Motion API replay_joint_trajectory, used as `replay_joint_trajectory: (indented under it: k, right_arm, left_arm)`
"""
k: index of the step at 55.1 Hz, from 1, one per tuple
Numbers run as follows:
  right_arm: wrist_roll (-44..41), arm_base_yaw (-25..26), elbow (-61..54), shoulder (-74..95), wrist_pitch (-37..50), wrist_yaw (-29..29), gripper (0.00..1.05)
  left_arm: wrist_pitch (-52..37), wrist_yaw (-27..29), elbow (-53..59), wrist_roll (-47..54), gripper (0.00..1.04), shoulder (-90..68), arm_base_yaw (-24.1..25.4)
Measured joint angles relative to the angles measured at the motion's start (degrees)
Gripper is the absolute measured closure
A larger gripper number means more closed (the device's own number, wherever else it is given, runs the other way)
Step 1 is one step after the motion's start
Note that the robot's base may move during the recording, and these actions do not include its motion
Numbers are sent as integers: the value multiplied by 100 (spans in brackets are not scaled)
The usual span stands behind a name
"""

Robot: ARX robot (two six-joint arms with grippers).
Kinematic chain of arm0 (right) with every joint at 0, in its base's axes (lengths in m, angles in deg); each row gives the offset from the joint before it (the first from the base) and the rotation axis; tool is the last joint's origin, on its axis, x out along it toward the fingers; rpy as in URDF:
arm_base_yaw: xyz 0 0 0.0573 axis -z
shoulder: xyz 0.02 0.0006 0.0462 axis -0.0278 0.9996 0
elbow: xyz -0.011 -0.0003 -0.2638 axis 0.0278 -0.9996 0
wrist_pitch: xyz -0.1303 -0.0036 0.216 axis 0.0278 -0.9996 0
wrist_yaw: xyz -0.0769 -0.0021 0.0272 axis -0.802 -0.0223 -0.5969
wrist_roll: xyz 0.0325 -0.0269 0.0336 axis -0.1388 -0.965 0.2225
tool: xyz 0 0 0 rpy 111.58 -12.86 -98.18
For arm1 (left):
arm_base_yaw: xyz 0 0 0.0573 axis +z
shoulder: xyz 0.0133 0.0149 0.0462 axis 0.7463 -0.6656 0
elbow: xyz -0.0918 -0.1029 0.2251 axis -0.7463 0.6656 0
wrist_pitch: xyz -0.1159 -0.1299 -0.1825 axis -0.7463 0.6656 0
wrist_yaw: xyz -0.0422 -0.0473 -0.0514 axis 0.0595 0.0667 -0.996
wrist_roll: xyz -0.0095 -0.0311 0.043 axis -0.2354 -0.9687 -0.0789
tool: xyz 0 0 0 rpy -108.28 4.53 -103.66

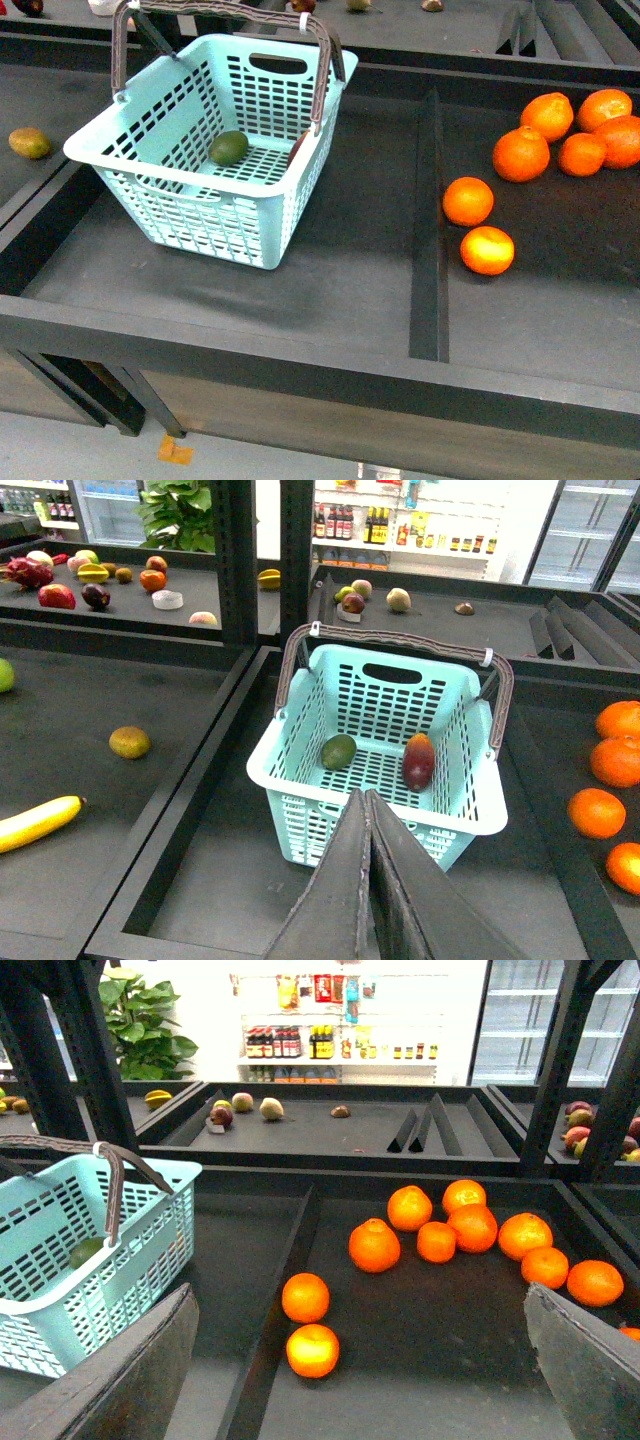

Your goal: Pick mango and avocado into basket

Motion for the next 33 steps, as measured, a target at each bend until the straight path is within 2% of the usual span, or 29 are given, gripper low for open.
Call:
replay_joint_trajectory:
  k: [33]
  right_arm:
    - [0, 2, 0, 0, 0, 0, 8]
  left_arm:
    - [1121, -2, 315, 39, 102, 1585, 0]
